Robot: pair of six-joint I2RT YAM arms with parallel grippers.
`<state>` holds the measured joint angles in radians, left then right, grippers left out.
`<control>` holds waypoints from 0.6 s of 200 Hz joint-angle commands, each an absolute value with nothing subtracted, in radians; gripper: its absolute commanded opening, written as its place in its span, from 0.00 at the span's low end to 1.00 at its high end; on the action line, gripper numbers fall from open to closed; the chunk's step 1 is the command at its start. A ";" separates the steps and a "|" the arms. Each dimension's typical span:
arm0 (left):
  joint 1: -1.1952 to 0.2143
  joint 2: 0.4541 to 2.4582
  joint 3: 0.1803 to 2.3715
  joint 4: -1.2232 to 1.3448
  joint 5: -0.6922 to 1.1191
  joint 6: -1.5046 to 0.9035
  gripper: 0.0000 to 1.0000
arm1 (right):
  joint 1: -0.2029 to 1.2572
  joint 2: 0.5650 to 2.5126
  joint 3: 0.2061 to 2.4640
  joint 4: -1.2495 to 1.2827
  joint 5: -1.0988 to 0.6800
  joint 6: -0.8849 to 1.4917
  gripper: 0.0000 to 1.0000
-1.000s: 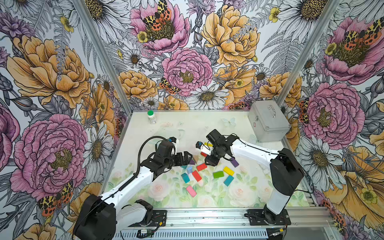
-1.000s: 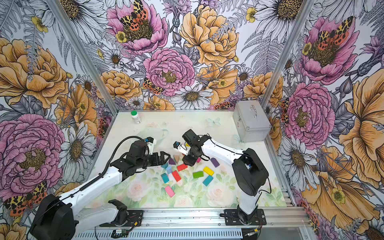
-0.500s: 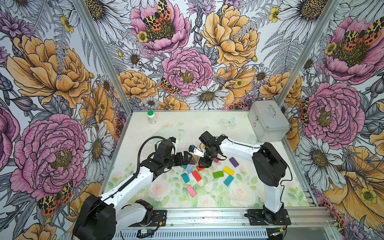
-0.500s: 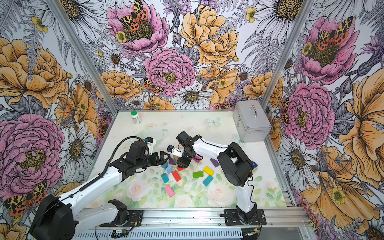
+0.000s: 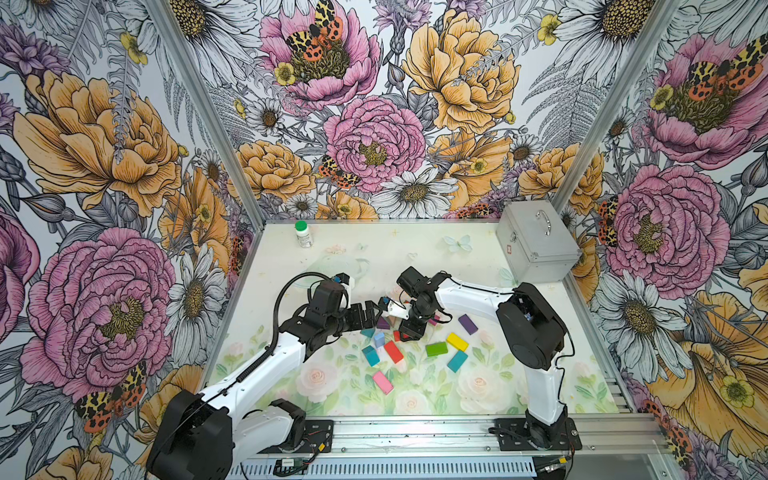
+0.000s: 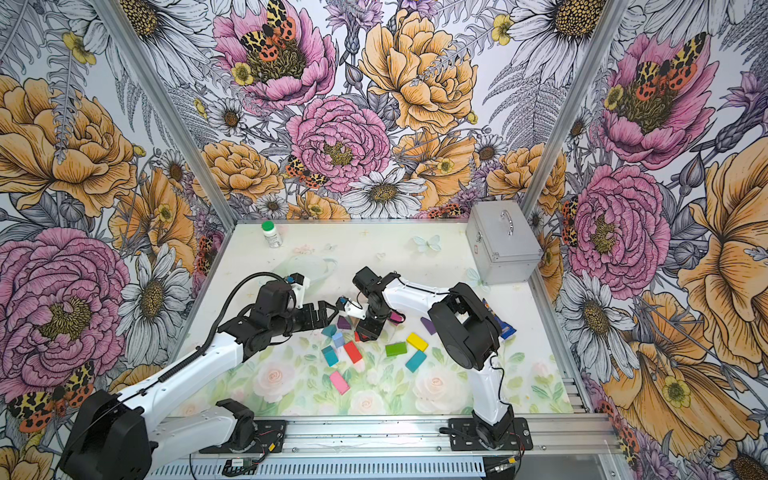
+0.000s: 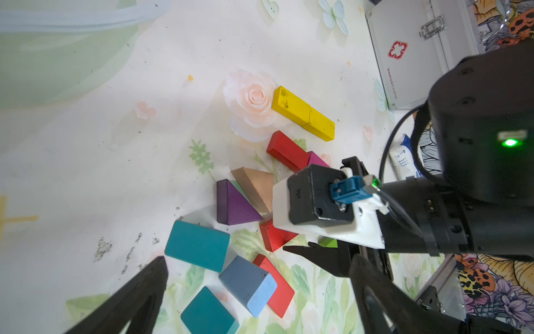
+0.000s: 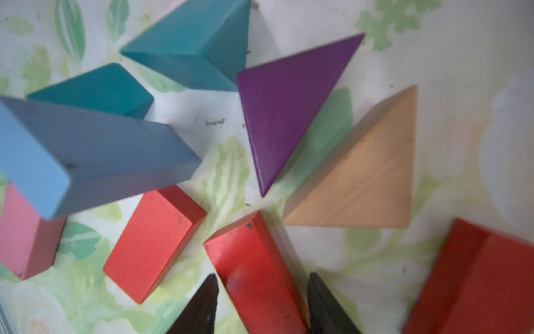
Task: Assemble a piece of candy with building blocks
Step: Adjust the building block at the center of the board.
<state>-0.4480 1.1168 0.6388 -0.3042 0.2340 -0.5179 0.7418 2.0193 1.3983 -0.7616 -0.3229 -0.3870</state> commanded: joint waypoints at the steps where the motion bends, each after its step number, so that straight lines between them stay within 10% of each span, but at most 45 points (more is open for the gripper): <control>1: -0.435 1.108 0.641 -0.308 0.258 -0.518 0.99 | 0.760 2.052 1.402 -0.797 -0.266 -0.397 0.51; 73: -0.419 1.105 0.647 -0.308 0.259 -0.520 0.99 | 0.755 2.072 1.428 -0.795 -0.173 -0.356 0.21; 120: -0.416 1.104 0.660 -0.308 0.258 -0.518 0.99 | 0.752 2.104 1.481 -0.793 -0.195 -0.321 0.20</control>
